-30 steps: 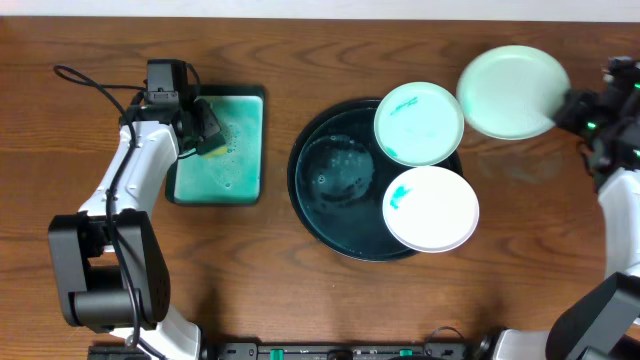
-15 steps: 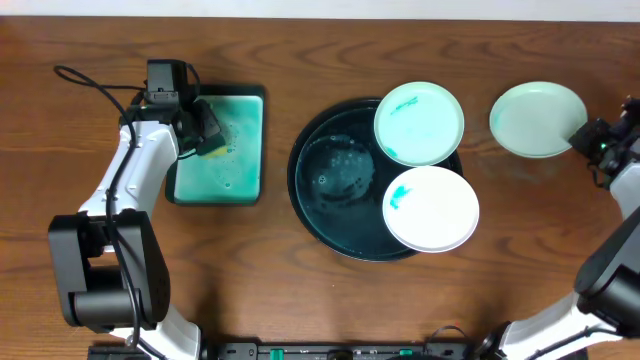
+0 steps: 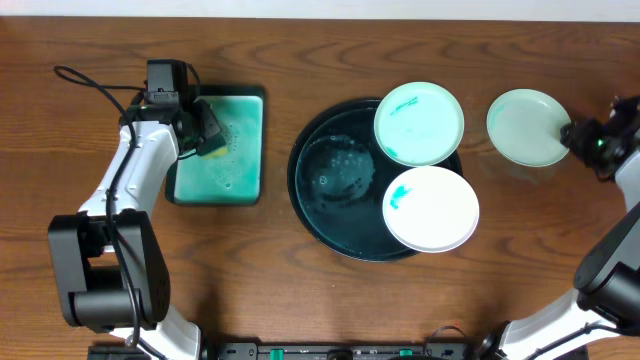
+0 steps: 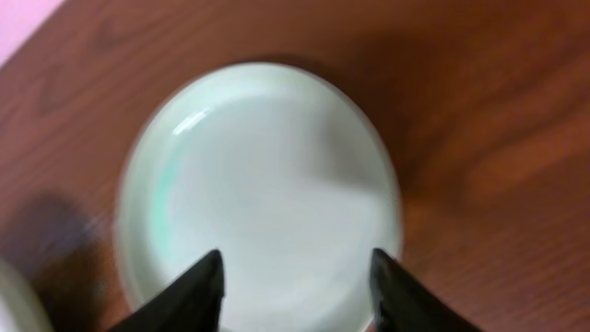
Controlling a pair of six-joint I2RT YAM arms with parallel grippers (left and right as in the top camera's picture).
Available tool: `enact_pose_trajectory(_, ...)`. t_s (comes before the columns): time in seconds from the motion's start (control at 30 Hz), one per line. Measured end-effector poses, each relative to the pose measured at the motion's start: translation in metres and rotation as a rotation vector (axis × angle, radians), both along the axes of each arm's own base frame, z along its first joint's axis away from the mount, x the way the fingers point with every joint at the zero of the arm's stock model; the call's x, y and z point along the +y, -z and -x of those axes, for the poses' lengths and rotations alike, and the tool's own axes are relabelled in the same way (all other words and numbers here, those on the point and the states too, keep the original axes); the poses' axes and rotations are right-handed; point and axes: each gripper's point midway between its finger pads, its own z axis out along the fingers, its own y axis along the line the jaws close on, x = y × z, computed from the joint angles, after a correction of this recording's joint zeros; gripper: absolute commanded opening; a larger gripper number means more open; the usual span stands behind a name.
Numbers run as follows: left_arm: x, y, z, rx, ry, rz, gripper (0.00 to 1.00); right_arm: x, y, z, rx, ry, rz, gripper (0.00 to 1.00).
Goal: Clean dirty plates on tray and stack at the side
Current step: 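Release the plate and move the right gripper to the next pale green plate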
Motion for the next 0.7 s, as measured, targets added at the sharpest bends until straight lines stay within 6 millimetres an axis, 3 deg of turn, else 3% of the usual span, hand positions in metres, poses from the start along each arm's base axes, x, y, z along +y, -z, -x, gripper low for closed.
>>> enact_pose_trajectory(0.1,0.000,0.000,0.000,0.000,0.000,0.000,0.07,0.029,-0.033,-0.017,-0.013,-0.124,0.047,0.63)
enact_pose_trajectory(0.2,0.000,0.000,0.000,0.000,0.000,0.000,0.07,0.079,-0.056,-0.034,-0.047,-0.291,0.090,0.65)
enact_pose_trajectory(0.33,0.000,0.000,0.000,0.000,0.000,0.000,0.07,0.156,-0.055,-0.042,-0.046,-0.486,0.094,0.66)
enact_pose_trajectory(0.4,0.000,0.000,0.000,0.000,0.000,0.000,0.07,0.184,-0.047,-0.038,-0.025,-0.551,0.095,0.68)
enact_pose_trajectory(0.5,0.000,0.000,0.000,0.000,0.000,0.000,0.08,0.205,-0.030,-0.031,0.039,-0.579,0.150,0.69)
enact_pose_trajectory(0.7,0.000,0.000,0.000,0.000,0.000,0.000,0.07,0.199,0.001,-0.012,0.164,-0.449,0.169,0.71)
